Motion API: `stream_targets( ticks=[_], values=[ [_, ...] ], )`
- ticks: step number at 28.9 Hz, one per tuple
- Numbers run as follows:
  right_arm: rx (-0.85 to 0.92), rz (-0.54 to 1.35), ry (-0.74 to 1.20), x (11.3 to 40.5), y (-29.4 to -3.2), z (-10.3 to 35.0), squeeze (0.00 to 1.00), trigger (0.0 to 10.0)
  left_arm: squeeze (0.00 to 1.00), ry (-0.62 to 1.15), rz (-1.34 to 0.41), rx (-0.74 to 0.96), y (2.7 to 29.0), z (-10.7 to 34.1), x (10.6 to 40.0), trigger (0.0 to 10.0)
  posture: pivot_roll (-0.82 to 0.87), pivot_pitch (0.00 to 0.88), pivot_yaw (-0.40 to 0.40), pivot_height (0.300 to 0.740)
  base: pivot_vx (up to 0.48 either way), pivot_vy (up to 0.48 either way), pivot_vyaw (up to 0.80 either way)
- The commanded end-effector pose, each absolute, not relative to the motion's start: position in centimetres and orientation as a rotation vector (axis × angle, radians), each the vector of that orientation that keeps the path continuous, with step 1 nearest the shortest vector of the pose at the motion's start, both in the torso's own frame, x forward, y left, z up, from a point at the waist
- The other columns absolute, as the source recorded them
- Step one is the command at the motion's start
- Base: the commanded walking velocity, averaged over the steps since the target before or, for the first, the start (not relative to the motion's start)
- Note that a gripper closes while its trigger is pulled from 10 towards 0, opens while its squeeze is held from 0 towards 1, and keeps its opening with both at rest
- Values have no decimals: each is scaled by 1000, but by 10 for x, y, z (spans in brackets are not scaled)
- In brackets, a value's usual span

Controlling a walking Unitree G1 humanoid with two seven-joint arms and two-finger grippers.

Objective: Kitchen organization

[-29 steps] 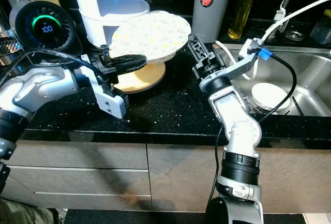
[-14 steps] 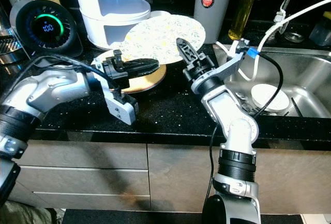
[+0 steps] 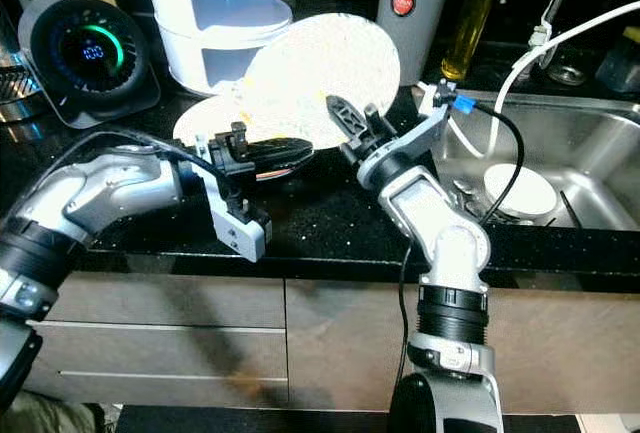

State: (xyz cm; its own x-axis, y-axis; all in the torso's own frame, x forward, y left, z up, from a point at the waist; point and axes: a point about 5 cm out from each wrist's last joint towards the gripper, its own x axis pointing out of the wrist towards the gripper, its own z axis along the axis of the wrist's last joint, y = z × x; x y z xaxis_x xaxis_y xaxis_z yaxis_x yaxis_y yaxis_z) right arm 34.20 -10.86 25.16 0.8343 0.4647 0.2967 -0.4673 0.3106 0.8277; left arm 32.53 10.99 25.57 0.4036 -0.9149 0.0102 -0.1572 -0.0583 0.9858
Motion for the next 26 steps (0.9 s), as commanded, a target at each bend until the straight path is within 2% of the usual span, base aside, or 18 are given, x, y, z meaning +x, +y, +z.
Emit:
stream_targets(
  ticks=[1, 9, 10, 12, 13, 14, 15, 16, 17, 18, 19, 20, 21, 22, 24, 26],
  values=[
    [1077, 542, -16, 345, -119, 249, 0, 0, 0, -1016, -850, 1517, 108, 254, 320, 10000, 152, 22, -73, 740, 0, 0, 0],
    [1010, 505, -68, 347, -126, 253, 0, 0, 0, -858, -865, 1354, 115, 245, 317, 10000, 152, 34, -68, 740, 0, 0, 0],
    [963, 495, -88, 346, -127, 254, 0, 10000, 1000, -810, -840, 1226, 114, 251, 317, 10000, 154, 39, -66, 740, 0, 0, 0],
    [915, 492, -115, 344, -127, 257, 0, 10000, 1000, -758, -801, 1032, 113, 261, 318, 10000, 153, 38, -64, 740, 0, 0, 0],
    [849, 472, -143, 343, -129, 258, 0, 10000, 1000, -681, -752, 849, 115, 270, 322, 10000, 152, 41, -59, 740, 0, 0, 0],
    [849, 472, -143, 343, -129, 258, 0, 10000, 1000, -681, -752, 849, 115, 270, 322, 10000, 152, 41, -59, 740, 0, 0, 0],
    [808, 459, -162, 343, -130, 260, 0, 10000, 1000, -627, -731, 732, 116, 273, 324, 10000, 151, 41, -56, 740, 0, 0, 0],
    [754, 440, -201, 341, -133, 263, 0, 10000, 1000, -526, -704, 535, 118, 277, 327, 10000, 147, 42, -53, 740, 0, 0, 0],
    [754, 440, -201, 341, -133, 263, 0, 10000, 1000, -526, -704, 535, 118, 277, 327, 10000, 147, 42, -53, 740, 0, 0, 0],
    [638, 390, -256, 340, -139, 267, 0, 10000, 286, -438, -668, 357, 121, 276, 329, 10000, 148, 45, -46, 740, 0, 0, 0],
    [543, 335, -318, 338, -147, 273, 0, 10000, 294, -354, -625, 215, 124, 274, 332, 10000, 144, 47, -44, 740, 0, 0, 0],
    [543, 335, -318, 338, -147, 273, 0, 10000, 294, -354, -625, 215, 124, 274, 332, 10000, 144, 47, -44, 740, 0, 0, 0],
    [466, 274, -368, 336, -155, 279, 0, 10000, 294, -301, -601, 111, 127, 271, 333, 10000, 144, 47, -44, 740, 0, 0, 0],
    [360, 192, -425, 335, -165, 284, 0, 10000, 0, -279, -529, 44, 131, 269, 335, 10000, 142, 50, -39, 740, 0, 0, 0],
    [183, 84, -503, 330, -183, 295, 0, 10000, 0, -251, -396, -48, 140, 264, 338, 10000, 132, 54, -41, 740, 0, 0, 0],
    [130, 70, -528, 328, -187, 298, 0, 10000, 0, -242, -363, -73, 143, 262, 337, 10000, 132, 55, -44, 740, 0, 0, 0]
  ],
)
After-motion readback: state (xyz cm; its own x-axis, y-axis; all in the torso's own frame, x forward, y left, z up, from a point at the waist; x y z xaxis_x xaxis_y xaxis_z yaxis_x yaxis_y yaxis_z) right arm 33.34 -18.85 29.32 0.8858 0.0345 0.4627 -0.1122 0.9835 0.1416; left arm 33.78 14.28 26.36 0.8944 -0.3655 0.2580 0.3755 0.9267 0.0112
